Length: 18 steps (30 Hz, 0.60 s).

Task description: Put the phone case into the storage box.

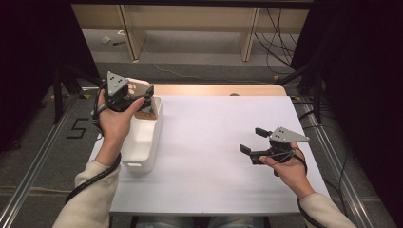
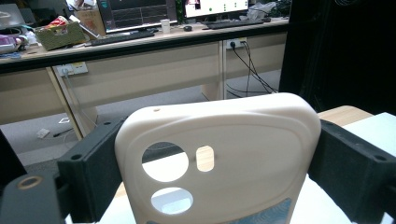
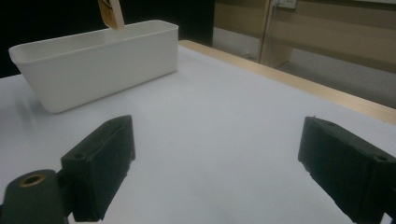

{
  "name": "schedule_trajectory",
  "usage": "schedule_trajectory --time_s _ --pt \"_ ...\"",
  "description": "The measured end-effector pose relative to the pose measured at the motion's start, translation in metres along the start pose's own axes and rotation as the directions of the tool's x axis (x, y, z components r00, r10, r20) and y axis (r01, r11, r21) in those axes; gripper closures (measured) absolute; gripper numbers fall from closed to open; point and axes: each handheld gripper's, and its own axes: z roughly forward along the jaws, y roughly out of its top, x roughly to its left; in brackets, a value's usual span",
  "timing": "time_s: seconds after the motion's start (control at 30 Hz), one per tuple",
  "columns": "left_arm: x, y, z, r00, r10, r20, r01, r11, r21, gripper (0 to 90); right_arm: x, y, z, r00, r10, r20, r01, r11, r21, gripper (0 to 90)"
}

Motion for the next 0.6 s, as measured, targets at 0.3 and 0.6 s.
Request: schedule_trajectory --time_s 0.3,0.6 --pt "0.0016 -0.0018 0.0012 1.0 0.006 -0.003 -0.006 1.0 0.005 10.4 0.0 0.0 0.0001 1.0 -0.002 0.0 0.002 1.0 0.0 11.9" --pt "0.0031 -0.0035 0.0022 1.0 0.003 -0.006 -0.003 0.9999 0.01 10.4 0.0001 0.0 0.0 1.0 -0.002 -0.001 0.002 1.0 -0.001 12.1"
